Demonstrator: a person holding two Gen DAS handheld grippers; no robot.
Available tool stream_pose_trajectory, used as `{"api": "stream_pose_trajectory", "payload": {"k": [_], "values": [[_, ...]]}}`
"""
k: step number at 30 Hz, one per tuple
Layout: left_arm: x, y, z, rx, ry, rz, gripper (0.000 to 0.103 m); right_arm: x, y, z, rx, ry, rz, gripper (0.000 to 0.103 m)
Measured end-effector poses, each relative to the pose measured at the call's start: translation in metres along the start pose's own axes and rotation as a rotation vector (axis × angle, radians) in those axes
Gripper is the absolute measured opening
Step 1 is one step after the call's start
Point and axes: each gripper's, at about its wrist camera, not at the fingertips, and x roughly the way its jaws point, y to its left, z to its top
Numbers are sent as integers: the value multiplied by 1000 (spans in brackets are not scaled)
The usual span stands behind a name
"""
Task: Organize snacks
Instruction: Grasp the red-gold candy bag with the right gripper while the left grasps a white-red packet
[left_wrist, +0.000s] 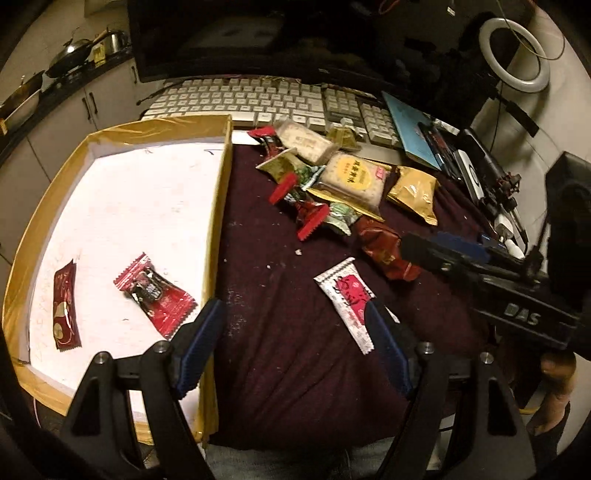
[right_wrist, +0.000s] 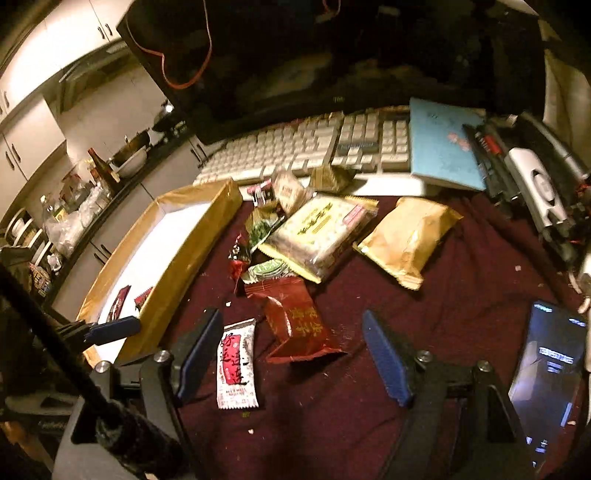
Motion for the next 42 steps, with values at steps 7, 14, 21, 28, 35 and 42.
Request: {"api": "stream_pose_trajectory", "payload": {"k": [7,14,21,28,35,42], "values": [[0,-2,1,4,-10,11,78,36,2,0,-12,84,-36,56],[4,-7,1,12,0,-23,78,22,-9,-9,40,48,16,31],[30,-27,3,45,86,-104,72,2,-36,-17,153,-61,22,31],[52,-42,6,42,133,-60,56,3,-33,-16,152,-75,20,31],[49,-50,2,73,113,-19,26,1,-29,-17,122,-97,26,31],[48,-48,5,79,88,-61,13,2,-27,-17,110,-101,24,31]]}}
